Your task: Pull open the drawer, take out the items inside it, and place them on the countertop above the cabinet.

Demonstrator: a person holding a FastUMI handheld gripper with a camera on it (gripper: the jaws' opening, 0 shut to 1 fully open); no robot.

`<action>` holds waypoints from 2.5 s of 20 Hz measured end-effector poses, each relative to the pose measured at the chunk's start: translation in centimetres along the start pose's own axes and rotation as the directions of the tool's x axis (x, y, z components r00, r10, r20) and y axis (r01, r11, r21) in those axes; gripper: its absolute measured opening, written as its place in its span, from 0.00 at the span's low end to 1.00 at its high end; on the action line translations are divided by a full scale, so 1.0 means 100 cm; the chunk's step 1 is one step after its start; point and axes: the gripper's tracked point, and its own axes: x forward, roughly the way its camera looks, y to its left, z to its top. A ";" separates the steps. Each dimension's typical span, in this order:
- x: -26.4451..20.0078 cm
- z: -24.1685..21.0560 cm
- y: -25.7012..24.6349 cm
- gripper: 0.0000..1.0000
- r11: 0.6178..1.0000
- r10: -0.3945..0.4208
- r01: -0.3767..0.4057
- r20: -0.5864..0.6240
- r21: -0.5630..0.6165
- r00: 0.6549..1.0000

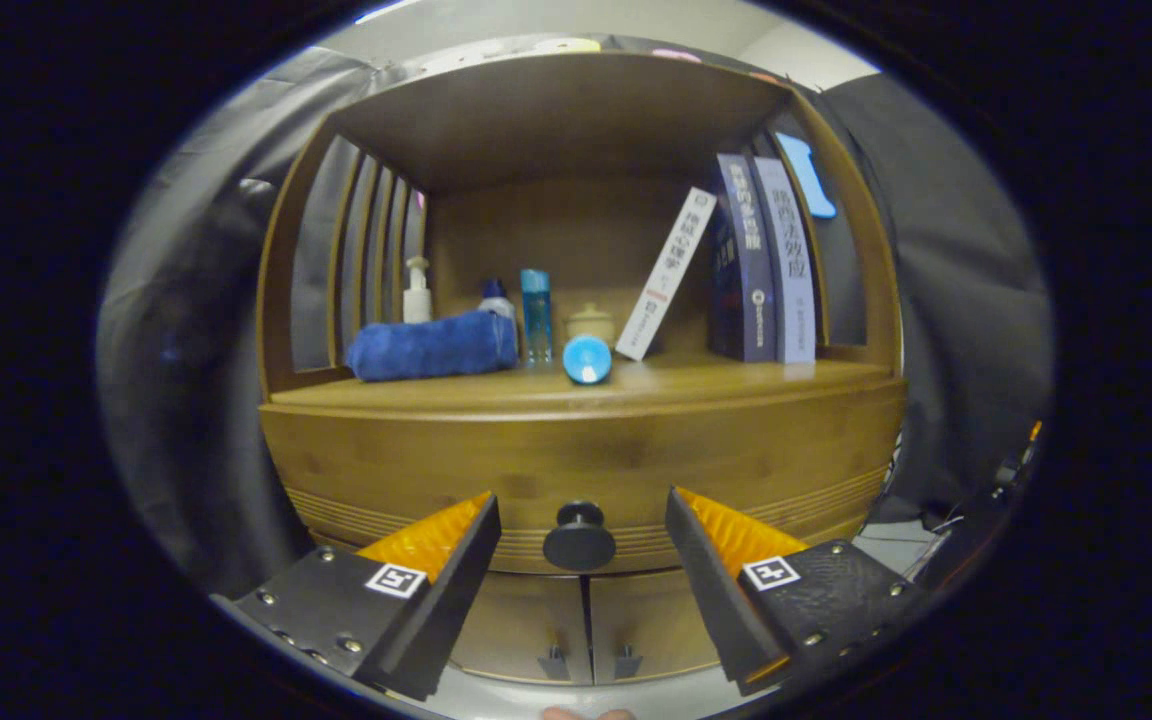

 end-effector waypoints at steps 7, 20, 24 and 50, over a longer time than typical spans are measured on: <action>0.019 -0.001 0.005 0.47 1.000 -0.003 0.001 0.063 0.023 0.998; -0.074 -0.019 0.004 0.27 1.000 0.012 -0.012 -0.022 0.021 1.000; -0.109 -0.028 0.003 0.27 1.000 0.025 -0.024 -0.043 0.010 0.999; -0.185 0.053 -0.015 0.99 0.992 -0.082 0.081 -0.004 -0.093 0.997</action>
